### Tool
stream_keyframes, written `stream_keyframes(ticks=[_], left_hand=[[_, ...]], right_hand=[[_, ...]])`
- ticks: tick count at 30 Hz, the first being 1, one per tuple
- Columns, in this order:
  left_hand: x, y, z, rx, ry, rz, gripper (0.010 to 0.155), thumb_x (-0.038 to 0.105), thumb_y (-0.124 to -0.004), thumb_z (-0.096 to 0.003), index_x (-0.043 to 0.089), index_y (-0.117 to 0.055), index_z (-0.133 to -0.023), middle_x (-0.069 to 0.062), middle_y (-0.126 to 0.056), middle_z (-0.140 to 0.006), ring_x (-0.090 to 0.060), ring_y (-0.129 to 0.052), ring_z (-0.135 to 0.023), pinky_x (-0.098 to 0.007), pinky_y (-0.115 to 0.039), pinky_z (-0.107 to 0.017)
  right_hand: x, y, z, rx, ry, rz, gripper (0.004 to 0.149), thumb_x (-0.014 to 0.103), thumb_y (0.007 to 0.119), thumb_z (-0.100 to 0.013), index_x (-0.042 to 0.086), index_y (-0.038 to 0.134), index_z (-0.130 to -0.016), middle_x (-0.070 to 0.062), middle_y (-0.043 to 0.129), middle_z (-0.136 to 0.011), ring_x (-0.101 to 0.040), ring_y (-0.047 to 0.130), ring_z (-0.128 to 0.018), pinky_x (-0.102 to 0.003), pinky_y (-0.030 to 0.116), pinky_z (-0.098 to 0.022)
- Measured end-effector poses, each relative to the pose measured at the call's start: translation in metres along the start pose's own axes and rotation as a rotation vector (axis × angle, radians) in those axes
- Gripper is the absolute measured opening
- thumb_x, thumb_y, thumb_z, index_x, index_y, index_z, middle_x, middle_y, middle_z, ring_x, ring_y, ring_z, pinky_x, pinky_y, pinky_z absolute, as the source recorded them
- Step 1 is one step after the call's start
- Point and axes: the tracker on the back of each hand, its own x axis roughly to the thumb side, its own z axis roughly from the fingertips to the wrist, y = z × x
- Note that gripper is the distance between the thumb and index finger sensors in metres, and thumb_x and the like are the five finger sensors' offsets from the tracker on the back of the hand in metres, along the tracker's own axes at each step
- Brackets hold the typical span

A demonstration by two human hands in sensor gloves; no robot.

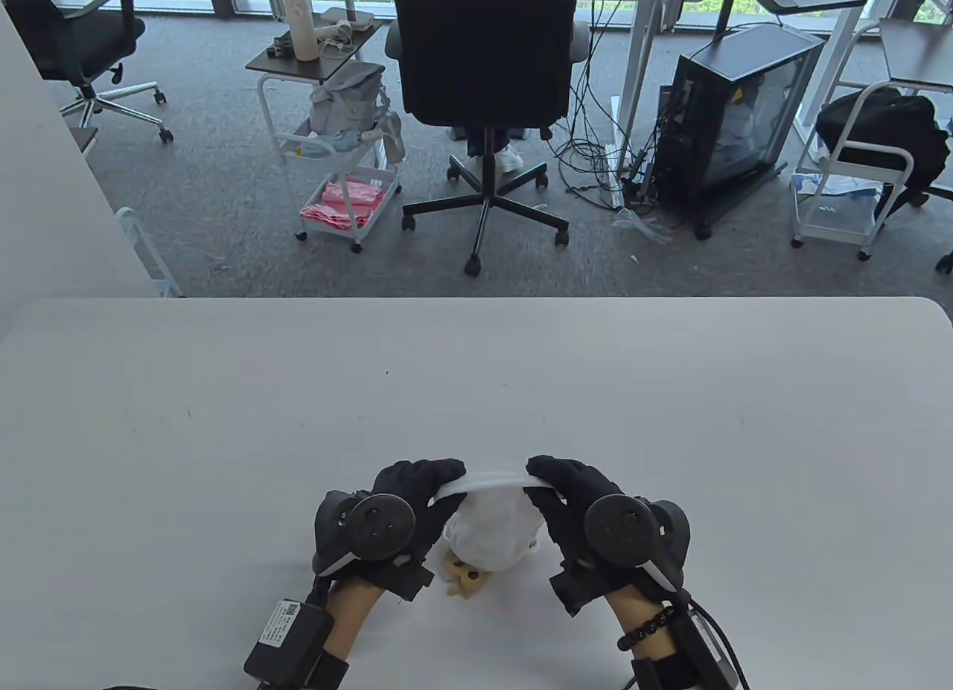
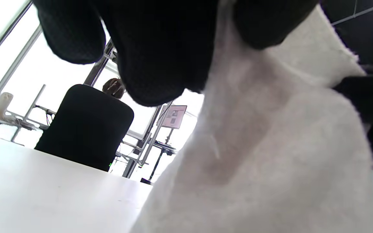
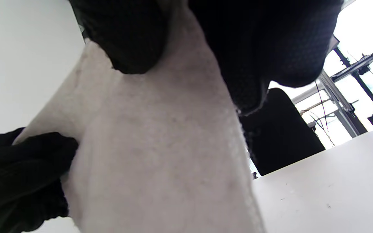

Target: Empty bag and arrange number blocks in order

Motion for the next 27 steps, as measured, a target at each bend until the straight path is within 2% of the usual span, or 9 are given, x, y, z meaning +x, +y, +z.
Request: stream_keyframes(ticks=[2, 4, 6, 12, 15, 17, 20, 23, 27], left_hand=[[-0.008, -0.002, 0.001, -0.07, 0.067, 0.168, 0.068, 0.056, -0.068, -0.0531, 0.017, -0.061, -0.108, -0.012, -0.077, -0.102, -0.037, -0.093, -0.085, -0.068, -0.07, -0.068], [-0.014, -0.01, 0.0, -0.144, 0.091, 0.232, 0.062, 0.054, -0.072, -0.0524, 0.02, -0.069, -0.104, -0.012, -0.082, -0.1, -0.039, -0.095, -0.084, -0.069, -0.071, -0.067], [-0.014, -0.007, 0.003, -0.029, 0.076, 0.155, 0.041, 0.046, -0.076, -0.0528, 0.026, -0.087, -0.086, -0.006, -0.097, -0.084, -0.031, -0.104, -0.073, -0.066, -0.075, -0.065], [-0.005, 0.025, 0.003, 0.102, 0.043, 0.1, 0.041, 0.047, -0.079, -0.0517, 0.025, -0.089, -0.085, -0.002, -0.1, -0.077, -0.027, -0.106, -0.068, -0.065, -0.075, -0.064], [-0.009, 0.018, 0.003, -0.042, 0.054, -0.009, 0.042, 0.048, -0.08, -0.051, 0.025, -0.091, -0.084, 0.0, -0.103, -0.074, -0.028, -0.107, -0.068, -0.068, -0.073, -0.064], [-0.008, 0.021, 0.007, 0.087, 0.054, -0.048, 0.042, 0.048, -0.081, -0.0501, 0.024, -0.092, -0.083, -0.001, -0.103, -0.074, -0.028, -0.108, -0.067, -0.067, -0.075, -0.063], [-0.008, 0.037, 0.004, 0.152, 0.061, -0.003, 0.043, 0.048, -0.081, -0.05, 0.025, -0.091, -0.084, -0.001, -0.102, -0.076, -0.028, -0.107, -0.069, -0.066, -0.074, -0.064], [-0.015, 0.027, 0.005, 0.095, 0.097, -0.017, 0.043, 0.047, -0.081, -0.0501, 0.024, -0.091, -0.084, -0.002, -0.102, -0.075, -0.029, -0.107, -0.068, -0.067, -0.074, -0.064], [-0.019, 0.03, 0.005, 0.064, 0.107, 0.085, 0.044, 0.048, -0.079, -0.0509, 0.024, -0.09, -0.086, -0.002, -0.101, -0.077, -0.029, -0.106, -0.07, -0.067, -0.074, -0.064]], right_hand=[[-0.008, 0.0, -0.001, 0.001, 0.074, -0.147, 0.035, 0.031, 0.084, -0.051, 0.015, 0.086, -0.082, -0.009, 0.098, -0.073, -0.031, 0.104, -0.059, -0.048, 0.091, -0.047], [-0.016, 0.011, -0.002, 0.079, 0.117, -0.287, 0.035, 0.031, 0.083, -0.051, 0.016, 0.086, -0.083, -0.009, 0.097, -0.075, -0.031, 0.103, -0.06, -0.049, 0.09, -0.048], [-0.017, 0.018, -0.001, 0.102, 0.144, -0.393, 0.035, 0.029, 0.083, -0.053, 0.014, 0.085, -0.084, -0.012, 0.096, -0.077, -0.035, 0.101, -0.062, -0.052, 0.088, -0.05], [0.002, 0.01, 0.0, 0.01, -0.03, -0.113, 0.035, 0.032, 0.083, -0.052, 0.016, 0.085, -0.083, -0.009, 0.097, -0.076, -0.032, 0.103, -0.061, -0.049, 0.09, -0.049], [0.006, 0.014, 0.0, -0.035, -0.07, -0.02, 0.035, 0.031, 0.083, -0.052, 0.016, 0.085, -0.083, -0.009, 0.097, -0.076, -0.031, 0.103, -0.061, -0.049, 0.089, -0.049], [0.004, 0.02, 0.002, 0.028, -0.106, 0.127, 0.035, 0.032, 0.083, -0.051, 0.016, 0.086, -0.083, -0.009, 0.097, -0.075, -0.032, 0.103, -0.061, -0.049, 0.09, -0.049], [0.019, 0.015, 0.004, -0.062, -0.178, 0.087, 0.036, 0.032, 0.082, -0.052, 0.016, 0.085, -0.084, -0.008, 0.096, -0.076, -0.031, 0.103, -0.062, -0.048, 0.09, -0.05], [0.015, 0.028, 0.002, -0.001, -0.152, 0.193, 0.036, 0.032, 0.082, -0.052, 0.016, 0.085, -0.083, -0.009, 0.097, -0.076, -0.031, 0.103, -0.061, -0.049, 0.09, -0.049], [0.008, 0.025, -0.002, 0.011, -0.092, 0.031, 0.036, 0.032, 0.082, -0.052, 0.016, 0.085, -0.084, -0.008, 0.097, -0.076, -0.031, 0.103, -0.062, -0.048, 0.09, -0.05]])
